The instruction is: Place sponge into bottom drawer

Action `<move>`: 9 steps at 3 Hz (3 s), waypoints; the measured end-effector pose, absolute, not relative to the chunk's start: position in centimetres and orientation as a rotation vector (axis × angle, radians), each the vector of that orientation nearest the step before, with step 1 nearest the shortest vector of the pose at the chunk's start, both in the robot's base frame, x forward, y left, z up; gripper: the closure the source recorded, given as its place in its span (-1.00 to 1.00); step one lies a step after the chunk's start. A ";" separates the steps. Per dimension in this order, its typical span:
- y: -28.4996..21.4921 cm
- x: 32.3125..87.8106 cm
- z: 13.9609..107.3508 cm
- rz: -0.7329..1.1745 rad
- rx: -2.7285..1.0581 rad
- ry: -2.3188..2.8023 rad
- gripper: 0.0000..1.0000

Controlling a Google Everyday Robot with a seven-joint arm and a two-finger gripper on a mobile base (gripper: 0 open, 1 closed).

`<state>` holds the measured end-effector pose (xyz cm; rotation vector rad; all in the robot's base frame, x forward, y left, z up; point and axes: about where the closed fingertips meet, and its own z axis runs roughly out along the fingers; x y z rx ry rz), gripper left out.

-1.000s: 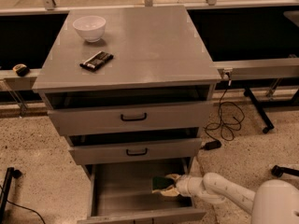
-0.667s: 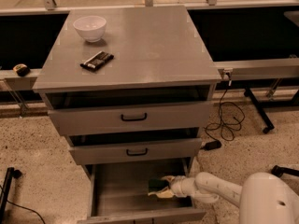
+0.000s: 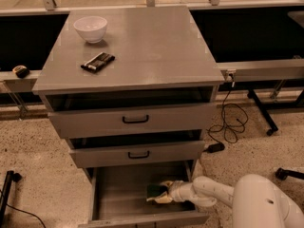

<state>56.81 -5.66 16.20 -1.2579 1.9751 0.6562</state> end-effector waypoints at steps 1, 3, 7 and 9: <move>-4.7 56.6 15.7 0.676 -1.267 1.944 1.00; -3.5 56.2 13.3 0.670 -1.319 1.941 0.97; -3.0 56.0 13.7 0.645 -1.349 1.936 -0.90; -3.1 55.0 18.6 0.616 -1.350 1.829 -1.00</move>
Offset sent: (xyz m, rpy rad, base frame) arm -0.0042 0.0151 -0.0175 0.0117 -0.0241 0.0434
